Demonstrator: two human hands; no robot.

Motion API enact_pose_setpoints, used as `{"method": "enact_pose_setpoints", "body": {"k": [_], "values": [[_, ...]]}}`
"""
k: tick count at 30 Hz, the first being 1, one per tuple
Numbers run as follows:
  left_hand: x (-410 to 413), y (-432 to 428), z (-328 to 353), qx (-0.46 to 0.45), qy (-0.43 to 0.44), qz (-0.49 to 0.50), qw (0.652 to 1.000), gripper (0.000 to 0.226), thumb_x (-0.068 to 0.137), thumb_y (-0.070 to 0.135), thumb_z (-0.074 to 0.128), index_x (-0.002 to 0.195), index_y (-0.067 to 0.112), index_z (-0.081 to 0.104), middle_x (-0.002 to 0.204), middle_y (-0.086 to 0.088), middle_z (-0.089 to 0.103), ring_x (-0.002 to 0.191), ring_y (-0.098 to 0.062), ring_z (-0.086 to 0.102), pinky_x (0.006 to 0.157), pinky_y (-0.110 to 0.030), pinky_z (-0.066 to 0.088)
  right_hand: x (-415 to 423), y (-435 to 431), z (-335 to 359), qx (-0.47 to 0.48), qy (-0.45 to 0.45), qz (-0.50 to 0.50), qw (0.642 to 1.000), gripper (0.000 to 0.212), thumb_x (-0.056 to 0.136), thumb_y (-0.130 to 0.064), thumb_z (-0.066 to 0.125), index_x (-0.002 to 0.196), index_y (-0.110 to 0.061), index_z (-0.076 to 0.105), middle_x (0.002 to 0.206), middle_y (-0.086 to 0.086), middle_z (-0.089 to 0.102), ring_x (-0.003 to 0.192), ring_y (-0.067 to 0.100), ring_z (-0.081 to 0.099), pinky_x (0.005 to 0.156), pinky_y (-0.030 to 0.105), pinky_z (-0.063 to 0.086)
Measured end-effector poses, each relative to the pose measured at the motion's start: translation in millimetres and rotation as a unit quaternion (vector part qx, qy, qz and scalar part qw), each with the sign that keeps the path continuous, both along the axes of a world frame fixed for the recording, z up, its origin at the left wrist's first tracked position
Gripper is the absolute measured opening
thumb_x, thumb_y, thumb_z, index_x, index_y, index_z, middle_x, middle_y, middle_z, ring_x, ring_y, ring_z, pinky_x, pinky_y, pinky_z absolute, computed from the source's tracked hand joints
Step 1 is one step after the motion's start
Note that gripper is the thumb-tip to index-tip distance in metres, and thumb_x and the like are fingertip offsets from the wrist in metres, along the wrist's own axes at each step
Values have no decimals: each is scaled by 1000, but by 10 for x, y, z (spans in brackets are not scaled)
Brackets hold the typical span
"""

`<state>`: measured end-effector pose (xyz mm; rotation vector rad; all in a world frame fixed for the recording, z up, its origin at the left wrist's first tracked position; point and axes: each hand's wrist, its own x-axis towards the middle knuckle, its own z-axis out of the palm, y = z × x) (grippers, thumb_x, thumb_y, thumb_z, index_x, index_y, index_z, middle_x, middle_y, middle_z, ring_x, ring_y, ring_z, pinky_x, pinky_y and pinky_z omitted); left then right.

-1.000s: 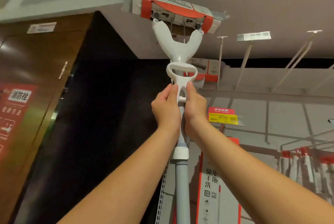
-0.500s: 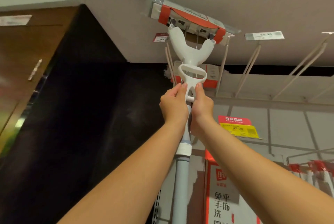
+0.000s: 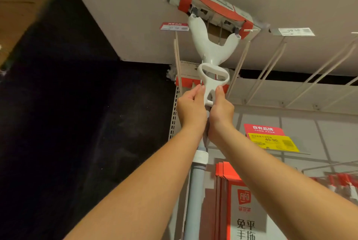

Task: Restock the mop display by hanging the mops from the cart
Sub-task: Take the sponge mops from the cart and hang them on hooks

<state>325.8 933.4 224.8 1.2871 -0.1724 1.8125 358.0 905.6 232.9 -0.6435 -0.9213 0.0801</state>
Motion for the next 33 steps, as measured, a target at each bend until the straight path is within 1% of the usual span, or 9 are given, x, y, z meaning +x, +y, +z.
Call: {"method": "enact_pose_setpoints", "body": {"k": [4, 7, 12, 19, 22, 25, 28, 31, 33], "values": [[133, 74, 35, -15, -9, -28, 999, 26, 95, 21, 58, 116, 12, 70, 108, -2, 72, 97, -13, 68, 87, -31, 57, 94, 32, 24, 10, 5, -26, 1000, 31, 97, -41, 50, 81, -19, 65, 80, 4, 69, 77, 21, 65, 71, 32, 51], [234, 126, 25, -27, -1, -48, 998, 25, 95, 21, 58, 114, 12, 71, 106, -2, 73, 98, -15, 69, 90, -37, 56, 150, 45, 7, 17, 8, -52, 998, 32, 97, -37, 51, 76, -18, 65, 74, 2, 67, 73, 21, 63, 66, 29, 48], [294, 251, -2, -52, 4, -73, 996, 23, 95, 20, 58, 111, 12, 72, 101, -3, 74, 94, -16, 70, 88, -38, 56, 219, 128, -17, -13, 4, -83, 996, 33, 97, -40, 51, 76, -19, 64, 76, 2, 67, 73, 19, 63, 68, 30, 48], [316, 580, -201, -69, 53, -70, 994, 21, 90, 21, 64, 108, 13, 73, 96, -3, 74, 90, -16, 70, 87, -39, 56, 367, 473, -198, -83, 11, -104, 991, 36, 96, -44, 49, 77, -17, 66, 83, 9, 70, 83, 28, 67, 77, 37, 52], [400, 740, -290, -66, 82, -67, 992, 23, 91, 20, 63, 111, 12, 72, 99, -3, 74, 91, -17, 70, 88, -40, 56, 456, 618, -298, -89, 42, -92, 991, 36, 96, -43, 50, 79, -15, 65, 75, 7, 68, 72, 25, 64, 66, 32, 48], [516, 885, -350, -69, 100, -62, 991, 22, 91, 19, 62, 108, 12, 74, 97, -4, 75, 89, -20, 71, 87, -42, 57, 545, 748, -385, -104, 53, -103, 988, 38, 96, -45, 48, 82, -14, 66, 68, 5, 62, 55, 16, 53, 53, 28, 39], [627, 1034, -423, -68, 121, -51, 989, 20, 92, 19, 62, 106, 12, 74, 94, -3, 75, 88, -20, 71, 86, -42, 57, 647, 860, -484, -95, 49, -113, 988, 36, 97, -41, 48, 78, -16, 64, 73, 5, 65, 61, 18, 59, 55, 24, 44], [753, 1179, -533, -69, 143, -52, 986, 21, 92, 19, 61, 110, 15, 72, 99, -1, 74, 91, -18, 70, 89, -40, 56, 776, 971, -591, -98, 43, -126, 986, 33, 100, -35, 45, 80, -15, 63, 71, 2, 64, 59, 12, 57, 45, 17, 41], [855, 1285, -603, -64, 161, -50, 984, 22, 92, 21, 61, 111, 16, 72, 101, 0, 74, 93, -19, 69, 90, -41, 55, 868, 1046, -665, -106, 38, -142, 983, 33, 100, -33, 44, 80, -15, 63, 77, 4, 65, 65, 14, 58, 56, 23, 44]]}}
